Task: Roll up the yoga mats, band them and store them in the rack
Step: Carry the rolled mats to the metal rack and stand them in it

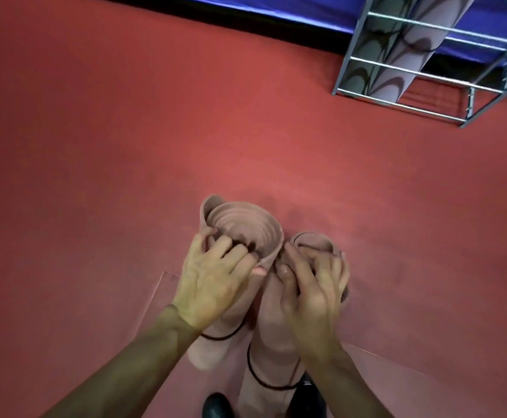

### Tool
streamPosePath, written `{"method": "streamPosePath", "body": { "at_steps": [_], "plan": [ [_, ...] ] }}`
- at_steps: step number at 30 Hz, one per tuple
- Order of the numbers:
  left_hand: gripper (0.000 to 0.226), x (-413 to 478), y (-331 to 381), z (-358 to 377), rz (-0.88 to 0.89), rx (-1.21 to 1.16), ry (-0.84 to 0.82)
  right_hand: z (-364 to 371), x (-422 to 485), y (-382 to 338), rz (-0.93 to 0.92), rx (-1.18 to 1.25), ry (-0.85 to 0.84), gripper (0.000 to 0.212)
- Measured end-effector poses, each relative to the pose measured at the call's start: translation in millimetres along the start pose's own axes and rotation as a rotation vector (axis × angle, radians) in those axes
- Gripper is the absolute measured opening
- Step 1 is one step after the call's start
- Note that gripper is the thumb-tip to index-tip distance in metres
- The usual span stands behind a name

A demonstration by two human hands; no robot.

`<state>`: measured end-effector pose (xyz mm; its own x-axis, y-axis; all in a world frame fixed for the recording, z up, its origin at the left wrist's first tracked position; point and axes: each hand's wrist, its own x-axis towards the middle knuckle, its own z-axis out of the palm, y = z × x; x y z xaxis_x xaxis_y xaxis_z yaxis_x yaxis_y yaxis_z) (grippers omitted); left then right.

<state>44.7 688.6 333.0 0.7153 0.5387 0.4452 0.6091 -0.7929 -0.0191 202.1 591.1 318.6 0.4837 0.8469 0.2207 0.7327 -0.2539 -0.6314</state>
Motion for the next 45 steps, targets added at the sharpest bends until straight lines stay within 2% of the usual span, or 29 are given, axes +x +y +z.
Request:
{"method": "streamPosePath", "body": {
  "at_steps": [4, 7, 12, 15, 18, 21, 28, 35, 37, 41, 45],
  "plan": [
    [0.033, 39.3, 15.8, -25.6, -0.035, -0.006, 0.157, -43.4, 29.0, -14.5, -0.042, -0.036, 0.154, 0.029],
    [0.032, 63.8, 24.3, -24.6, -0.084, -0.036, 0.152, -64.3, 49.2, -14.3, -0.007, -0.038, 0.212, 0.031],
    [0.030, 105.1, 36.6, -19.8, -0.135, -0.020, -0.022, -79.2, 65.0, 0.1, 0.022, -0.129, 0.132, 0.035],
    [0.046, 118.8, 44.5, -23.8, -0.249, -0.011, -0.191, -86.8, 65.5, -4.9, 0.043, -0.147, 0.082, 0.032],
    [0.052, 122.1, 44.9, -29.8, -0.304, 0.073, -0.324, -84.6, 51.2, -3.5, 0.019, -0.258, -0.062, 0.055],
    [0.053, 116.4, 42.5, -32.2, -0.265, 0.083, -0.391, -75.7, 27.0, 4.5, -0.010, -0.369, -0.143, 0.079],
    [0.043, 94.2, 45.9, -44.8, -0.281, 0.015, -0.521, -75.2, 10.9, -7.5, -0.050, -0.434, -0.117, 0.074],
    [0.048, 93.2, 38.2, -50.7, -0.325, 0.011, -0.616, -70.6, 12.8, -22.7, -0.006, -0.333, -0.112, 0.069],
    [0.050, 93.7, 39.9, -49.9, -0.307, 0.036, -0.622, -71.4, 13.4, -23.1, 0.002, -0.328, -0.103, 0.067],
    [0.048, 99.6, 46.1, -42.7, -0.299, 0.028, -0.503, -74.2, 20.5, -14.2, 0.017, -0.332, -0.049, 0.053],
    [0.061, 111.5, 57.9, -35.0, -0.335, -0.004, -0.421, -80.1, 36.8, 0.1, 0.086, -0.333, -0.063, 0.051]
  ]
}}
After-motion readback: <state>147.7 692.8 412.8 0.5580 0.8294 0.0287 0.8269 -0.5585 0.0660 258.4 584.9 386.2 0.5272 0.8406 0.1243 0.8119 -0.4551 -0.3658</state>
